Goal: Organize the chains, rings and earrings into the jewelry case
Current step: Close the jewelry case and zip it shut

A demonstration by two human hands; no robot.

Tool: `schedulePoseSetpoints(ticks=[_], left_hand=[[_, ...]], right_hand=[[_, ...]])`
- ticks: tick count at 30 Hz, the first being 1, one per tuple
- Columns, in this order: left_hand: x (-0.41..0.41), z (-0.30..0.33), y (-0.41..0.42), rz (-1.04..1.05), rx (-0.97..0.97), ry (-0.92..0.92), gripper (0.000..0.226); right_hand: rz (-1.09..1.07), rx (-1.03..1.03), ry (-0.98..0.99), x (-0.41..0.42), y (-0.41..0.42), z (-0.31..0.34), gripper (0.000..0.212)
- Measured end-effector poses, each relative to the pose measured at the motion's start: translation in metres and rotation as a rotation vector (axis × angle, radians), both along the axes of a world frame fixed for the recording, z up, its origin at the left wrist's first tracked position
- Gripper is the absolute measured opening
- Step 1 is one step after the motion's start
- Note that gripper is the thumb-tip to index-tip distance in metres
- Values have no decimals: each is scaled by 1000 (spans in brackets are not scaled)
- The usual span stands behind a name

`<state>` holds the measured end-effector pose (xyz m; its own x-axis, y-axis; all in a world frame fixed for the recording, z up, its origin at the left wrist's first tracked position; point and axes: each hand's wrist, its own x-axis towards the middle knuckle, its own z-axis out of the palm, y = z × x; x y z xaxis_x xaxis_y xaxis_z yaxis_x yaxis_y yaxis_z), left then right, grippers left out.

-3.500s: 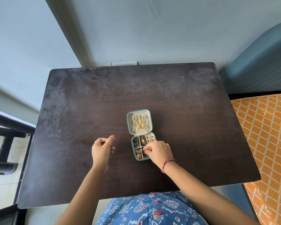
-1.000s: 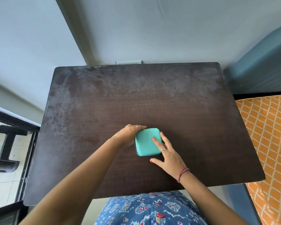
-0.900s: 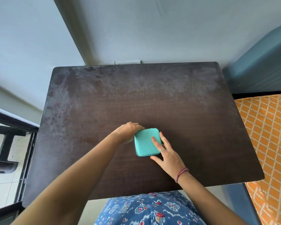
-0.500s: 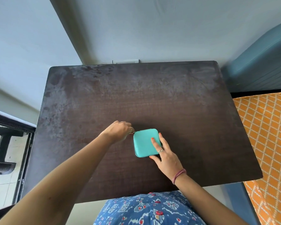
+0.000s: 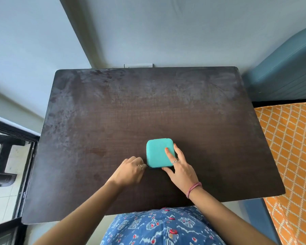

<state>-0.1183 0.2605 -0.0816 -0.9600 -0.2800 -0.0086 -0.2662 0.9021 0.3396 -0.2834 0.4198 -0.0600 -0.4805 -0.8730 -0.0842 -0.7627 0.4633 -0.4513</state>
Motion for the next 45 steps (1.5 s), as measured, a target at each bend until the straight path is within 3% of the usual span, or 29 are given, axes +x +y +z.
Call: schedulePoseSetpoints(ticks=[10, 13, 15, 18, 21, 23, 25, 27, 33, 37, 45], left_hand=[[-11, 8, 40, 37, -62, 8, 30], [-14, 17, 49, -13, 99, -308, 43], [-12, 24, 42, -79, 219, -400, 38], [-8, 33, 28, 299, 552, -172, 24], [-11, 40, 15, 772, 764, 53, 7], [-21, 42, 11, 907, 959, 76, 20], [-33, 42, 10, 926, 1099, 37, 45], [-44, 41, 14, 880, 1106, -8, 58], [-52, 36, 18, 919, 1147, -19, 57], [-51, 35, 20, 903, 1117, -3, 63], [-57, 40, 25, 901, 1035, 20, 60]], right_hand=[[24, 50, -17, -2, 2, 2, 74], [27, 53, -59, -6, 3, 3, 76], [3, 33, -154, -10, 6, 1, 77], [-174, -185, -421, -7, 14, -3, 70], [-411, -340, -427, 10, 21, -3, 33], [-423, -272, -375, 23, 24, -5, 19], [-338, -141, -363, 37, 21, -4, 21], [-299, -58, -371, 48, 13, -5, 29], [-527, -145, -442, 62, -10, -12, 27], [-482, -126, -438, 60, -7, -11, 25], [-312, 21, -94, -2, 31, 0, 13]])
